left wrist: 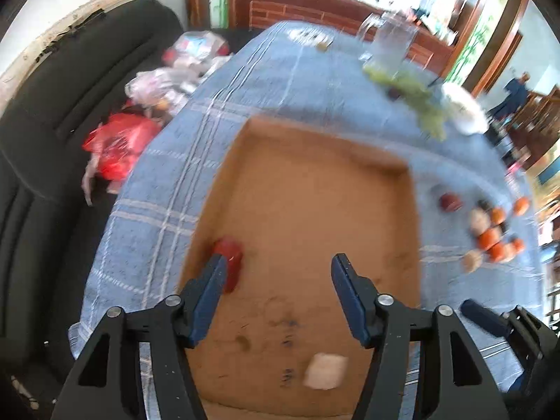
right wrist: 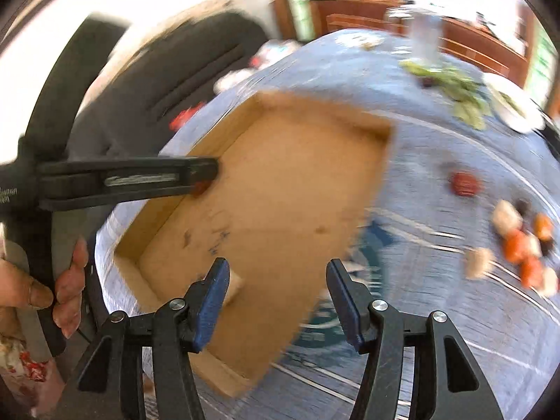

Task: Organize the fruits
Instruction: 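Open both tools to drop the date and cube into the tray, then grasp a small pale cube with the left tool while the right tool grasps a round pale slice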

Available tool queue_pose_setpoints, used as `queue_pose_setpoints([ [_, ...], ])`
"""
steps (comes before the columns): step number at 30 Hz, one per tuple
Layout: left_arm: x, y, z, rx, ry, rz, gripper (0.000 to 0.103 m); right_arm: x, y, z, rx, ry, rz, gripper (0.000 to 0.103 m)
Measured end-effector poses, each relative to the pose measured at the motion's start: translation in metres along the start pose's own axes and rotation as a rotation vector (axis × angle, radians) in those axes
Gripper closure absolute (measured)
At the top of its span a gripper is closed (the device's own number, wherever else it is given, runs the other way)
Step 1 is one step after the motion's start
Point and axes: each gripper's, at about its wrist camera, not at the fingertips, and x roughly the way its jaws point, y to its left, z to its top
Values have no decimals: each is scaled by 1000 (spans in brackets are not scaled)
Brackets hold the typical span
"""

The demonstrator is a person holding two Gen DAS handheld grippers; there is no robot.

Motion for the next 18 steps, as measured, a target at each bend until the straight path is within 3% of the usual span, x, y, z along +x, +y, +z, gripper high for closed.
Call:
queue_pose_setpoints([
  [6, -21, -45, 30, 44, -66, -98, 39, -77, -77, 21, 161, -147, -137, 41],
  [11, -32, -83, 39, 82, -97, -124, 37, -149, -160, 46, 287, -285, -270, 40],
  [12, -32, -91, 38, 89, -95, -124, 35, -162, -177, 47, 316, -313, -287, 36],
  [15, -19, -119, 32, 119, -63, -122, 33, -176, -211, 44, 371, -333, -306, 28],
  [18, 4, -144, 22, 146, -8, -123, 33, -150, -236, 23, 403, -264, -283, 28],
])
